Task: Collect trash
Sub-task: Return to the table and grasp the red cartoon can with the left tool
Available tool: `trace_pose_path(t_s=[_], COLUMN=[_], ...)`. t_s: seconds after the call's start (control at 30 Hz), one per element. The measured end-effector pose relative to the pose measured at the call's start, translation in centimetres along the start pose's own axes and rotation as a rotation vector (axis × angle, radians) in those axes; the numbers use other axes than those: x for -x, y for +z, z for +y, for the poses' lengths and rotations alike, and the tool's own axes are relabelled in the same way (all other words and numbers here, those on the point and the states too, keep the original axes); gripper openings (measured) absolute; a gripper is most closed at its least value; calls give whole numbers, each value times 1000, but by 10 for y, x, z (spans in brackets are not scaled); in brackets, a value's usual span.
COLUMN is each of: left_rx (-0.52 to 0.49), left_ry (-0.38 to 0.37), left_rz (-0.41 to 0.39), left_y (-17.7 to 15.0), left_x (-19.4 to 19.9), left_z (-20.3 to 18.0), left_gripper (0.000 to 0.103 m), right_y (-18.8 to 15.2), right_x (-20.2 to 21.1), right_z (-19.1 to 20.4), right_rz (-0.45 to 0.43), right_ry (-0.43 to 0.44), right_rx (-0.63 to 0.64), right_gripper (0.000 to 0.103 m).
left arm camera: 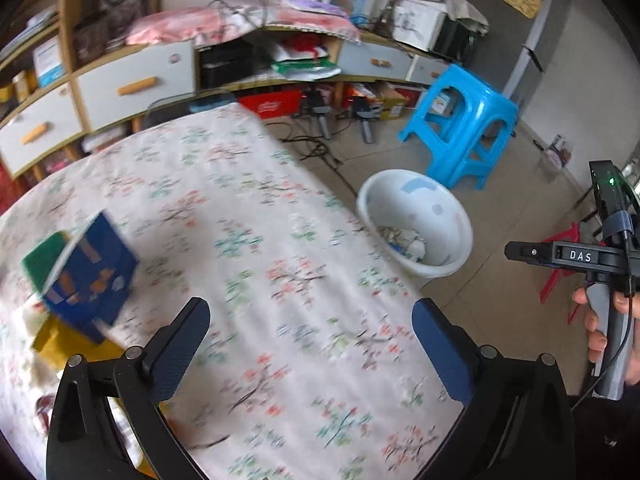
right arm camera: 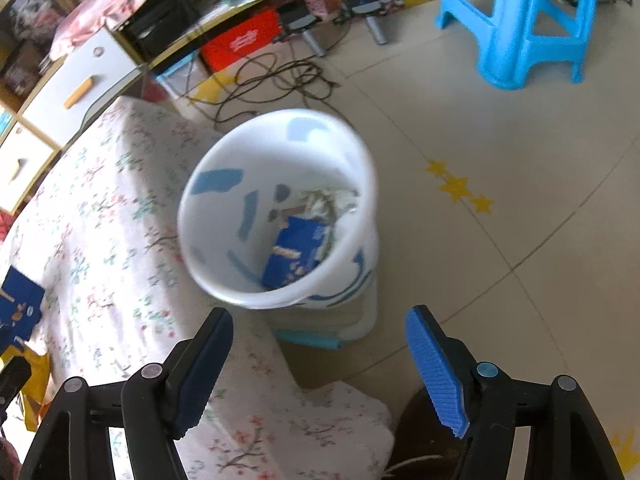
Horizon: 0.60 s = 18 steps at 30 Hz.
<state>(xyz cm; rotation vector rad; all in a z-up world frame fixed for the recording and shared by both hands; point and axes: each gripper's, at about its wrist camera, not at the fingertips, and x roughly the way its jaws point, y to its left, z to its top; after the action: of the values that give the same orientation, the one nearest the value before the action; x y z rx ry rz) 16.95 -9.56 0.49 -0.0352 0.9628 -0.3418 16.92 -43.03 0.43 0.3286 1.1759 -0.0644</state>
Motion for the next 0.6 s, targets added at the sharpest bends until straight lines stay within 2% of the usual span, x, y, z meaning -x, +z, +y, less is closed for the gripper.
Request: trace_pose_path(t_s=[0.1,0.23,0.6], left_rx=[24,53,199], left_ry=[17,61,202], left_rz=[-17,1,128], left_y=[-7,-16,-54], left_x=[15,26,47], left_z=[17,44,133], left_gripper=[102,102,102], right_y=[-3,-7,-21], right_x=[-4,-9,-25], right_z=[19,47,109], right_rz=[13,27,62], right_ry=[9,24,39], right_rx=[26,69,197], right_gripper=[76,76,79])
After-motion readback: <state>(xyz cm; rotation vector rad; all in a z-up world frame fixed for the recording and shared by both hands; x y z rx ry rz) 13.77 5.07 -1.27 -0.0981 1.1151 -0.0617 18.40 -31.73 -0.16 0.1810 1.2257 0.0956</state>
